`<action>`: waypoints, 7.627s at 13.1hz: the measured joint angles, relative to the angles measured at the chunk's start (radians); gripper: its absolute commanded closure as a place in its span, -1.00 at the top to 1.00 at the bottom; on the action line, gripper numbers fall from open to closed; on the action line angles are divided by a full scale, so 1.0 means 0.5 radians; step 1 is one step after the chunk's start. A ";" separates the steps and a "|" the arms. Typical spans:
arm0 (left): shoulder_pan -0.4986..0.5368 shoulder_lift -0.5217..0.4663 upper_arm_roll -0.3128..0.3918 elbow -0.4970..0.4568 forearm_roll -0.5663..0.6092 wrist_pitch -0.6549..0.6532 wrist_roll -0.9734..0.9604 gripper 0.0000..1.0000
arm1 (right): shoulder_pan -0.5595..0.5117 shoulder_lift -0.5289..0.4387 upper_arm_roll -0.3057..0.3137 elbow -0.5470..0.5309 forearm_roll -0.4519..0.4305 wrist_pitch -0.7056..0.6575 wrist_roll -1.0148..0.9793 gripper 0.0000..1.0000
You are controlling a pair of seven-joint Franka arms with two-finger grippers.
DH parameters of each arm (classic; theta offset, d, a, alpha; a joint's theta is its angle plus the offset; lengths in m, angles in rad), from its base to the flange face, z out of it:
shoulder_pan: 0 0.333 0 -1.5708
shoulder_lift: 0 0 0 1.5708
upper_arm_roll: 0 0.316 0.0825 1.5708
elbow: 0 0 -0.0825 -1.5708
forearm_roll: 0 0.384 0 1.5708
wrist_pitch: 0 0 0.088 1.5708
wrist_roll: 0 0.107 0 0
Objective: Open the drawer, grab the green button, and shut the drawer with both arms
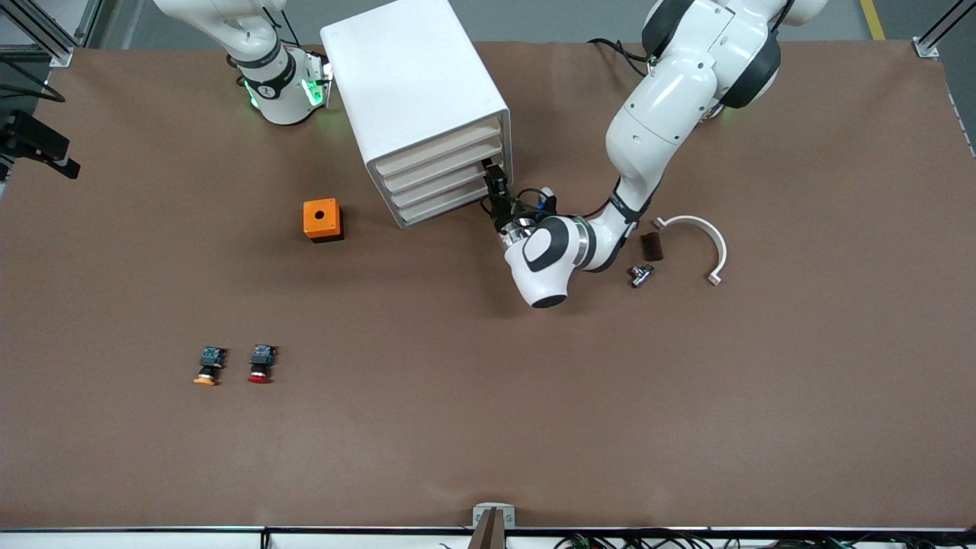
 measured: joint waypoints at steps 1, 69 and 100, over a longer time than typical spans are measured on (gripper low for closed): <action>-0.015 0.003 0.000 0.000 0.000 -0.001 -0.010 -0.44 | 0.000 0.001 -0.001 -0.001 -0.006 0.000 0.000 1.00; 0.136 -0.659 0.212 0.179 1.732 1.171 2.108 0.99 | 2.032 1.195 0.049 -0.359 0.303 1.308 3.769 0.45; -0.303 -0.633 0.199 -0.197 1.831 1.496 1.869 0.99 | 0.653 1.402 -0.042 -0.200 0.255 1.475 0.554 -0.99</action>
